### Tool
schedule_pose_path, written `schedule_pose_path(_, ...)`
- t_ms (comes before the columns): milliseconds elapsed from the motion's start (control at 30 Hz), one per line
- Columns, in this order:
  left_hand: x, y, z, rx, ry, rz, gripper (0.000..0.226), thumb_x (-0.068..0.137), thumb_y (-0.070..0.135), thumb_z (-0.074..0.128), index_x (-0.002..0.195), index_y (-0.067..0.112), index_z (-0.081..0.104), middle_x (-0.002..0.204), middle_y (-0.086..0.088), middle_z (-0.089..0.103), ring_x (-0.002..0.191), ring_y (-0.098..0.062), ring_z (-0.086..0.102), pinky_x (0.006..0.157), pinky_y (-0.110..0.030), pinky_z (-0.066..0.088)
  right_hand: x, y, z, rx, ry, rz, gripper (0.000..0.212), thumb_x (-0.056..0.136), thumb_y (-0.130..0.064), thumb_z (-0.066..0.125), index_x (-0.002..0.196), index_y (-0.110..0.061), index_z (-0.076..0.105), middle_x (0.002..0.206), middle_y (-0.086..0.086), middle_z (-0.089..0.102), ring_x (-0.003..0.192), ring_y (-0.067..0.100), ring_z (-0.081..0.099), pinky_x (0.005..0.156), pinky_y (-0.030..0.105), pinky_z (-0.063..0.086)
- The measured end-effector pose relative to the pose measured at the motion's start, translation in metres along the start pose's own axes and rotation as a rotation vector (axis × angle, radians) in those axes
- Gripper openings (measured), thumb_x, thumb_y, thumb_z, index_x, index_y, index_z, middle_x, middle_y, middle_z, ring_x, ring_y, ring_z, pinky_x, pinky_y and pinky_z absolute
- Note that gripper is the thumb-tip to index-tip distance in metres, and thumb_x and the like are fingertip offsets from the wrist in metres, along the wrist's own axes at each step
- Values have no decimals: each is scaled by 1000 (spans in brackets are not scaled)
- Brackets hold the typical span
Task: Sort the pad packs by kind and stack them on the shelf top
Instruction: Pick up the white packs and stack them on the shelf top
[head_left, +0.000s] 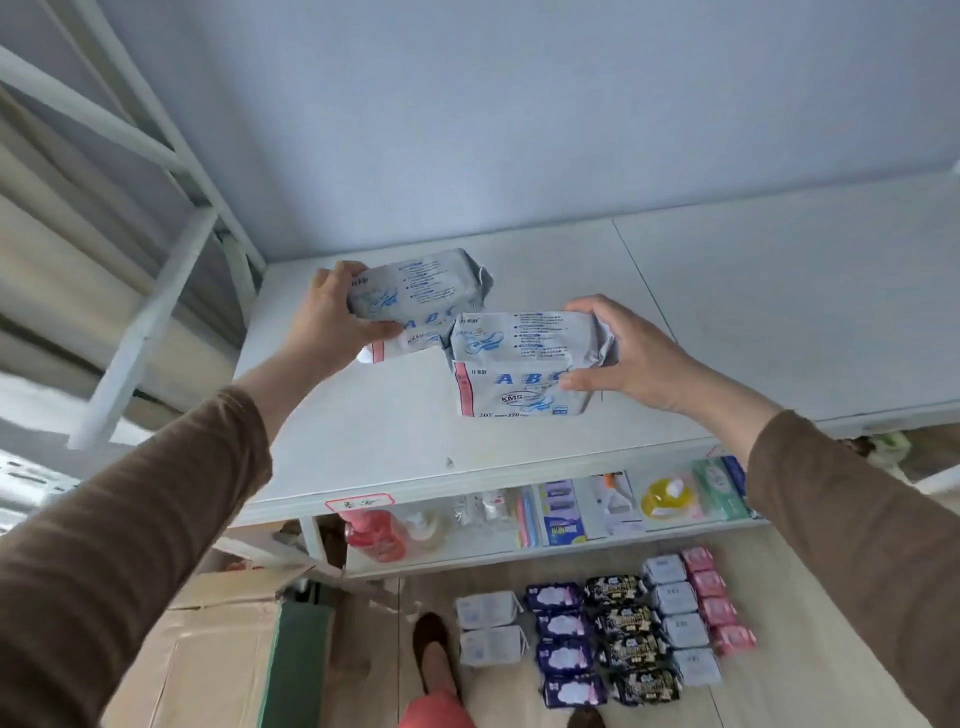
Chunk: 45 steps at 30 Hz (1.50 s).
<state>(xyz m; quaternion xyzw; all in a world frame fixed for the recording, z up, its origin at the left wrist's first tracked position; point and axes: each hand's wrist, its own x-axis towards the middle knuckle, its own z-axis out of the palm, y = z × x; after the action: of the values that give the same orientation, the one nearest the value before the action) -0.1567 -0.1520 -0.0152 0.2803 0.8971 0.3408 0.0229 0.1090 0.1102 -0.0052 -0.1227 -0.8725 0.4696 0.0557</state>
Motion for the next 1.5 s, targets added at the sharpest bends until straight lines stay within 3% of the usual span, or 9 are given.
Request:
schedule_pose_path(267,142,-53,9,25,-50,4,73,65,36,87,126,23,48,115,2,44,97,-18,52,79,-30,43,110,11,49,10,50,59,76,65,-37,83,127,-49,42,119,-10,51,91,10,68,77,56,59)
schedule_pose_path(433,214,-75,24,0,-88,56,69,64,35,86,121,25,47,112,4,45,96,-18,56,77,-30,44,168,13,72,-46,85,65,75,70,-28,83,130,-43,39,120,-7,49,97,9,61,73,25,55)
schedule_pose_path(600,259,-90,42,-35,-80,29,79,66,32,87,129,22,40,123,-3,49,104,-22,58,89,-39,51,211,17,82,-63,103,81,76,73,-22,82,133,-39,39,121,-4,48,102,10,58,72,18,54)
schedule_pose_path(767,277,-102,53,-13,-13,-45,64,71,36,82,119,20,43,116,-4,47,86,-18,57,76,-31,44,252,18,83,-88,86,84,78,73,-17,83,136,-35,40,121,0,46,105,14,55,68,11,51)
schedule_pose_path(867,278,-108,50,-12,-50,-27,58,71,46,81,113,23,48,110,2,45,76,-4,52,75,-29,44,279,15,85,-143,47,86,83,73,-17,83,142,-31,38,128,-1,44,110,16,52,86,22,47)
schedule_pose_path(1067,263,-125,35,-162,-11,-90,46,87,53,63,122,24,55,127,2,47,103,-12,54,78,-29,45,335,12,87,-217,30,97,86,76,-12,82,148,-22,38,142,6,40,127,18,44,107,32,38)
schedule_pose_path(1267,235,-135,36,-184,63,-97,31,92,40,60,118,22,56,127,1,49,104,-11,57,73,-27,47,355,18,92,-290,101,118,82,78,-17,81,148,-29,39,129,1,40,99,15,52,88,26,40)
schedule_pose_path(1367,219,-132,40,-176,70,-77,33,93,36,62,120,18,57,125,-1,51,101,-13,57,78,-27,45,343,18,100,-313,224,97,78,72,-22,83,140,-30,45,118,-4,42,107,18,53,81,30,44)
schedule_pose_path(1500,186,-124,39,-158,95,-66,33,92,34,63,120,19,56,124,2,52,100,-12,56,81,-26,43,309,13,102,-293,384,103,68,74,-29,81,133,-23,49,130,2,46,120,23,45,85,33,42)
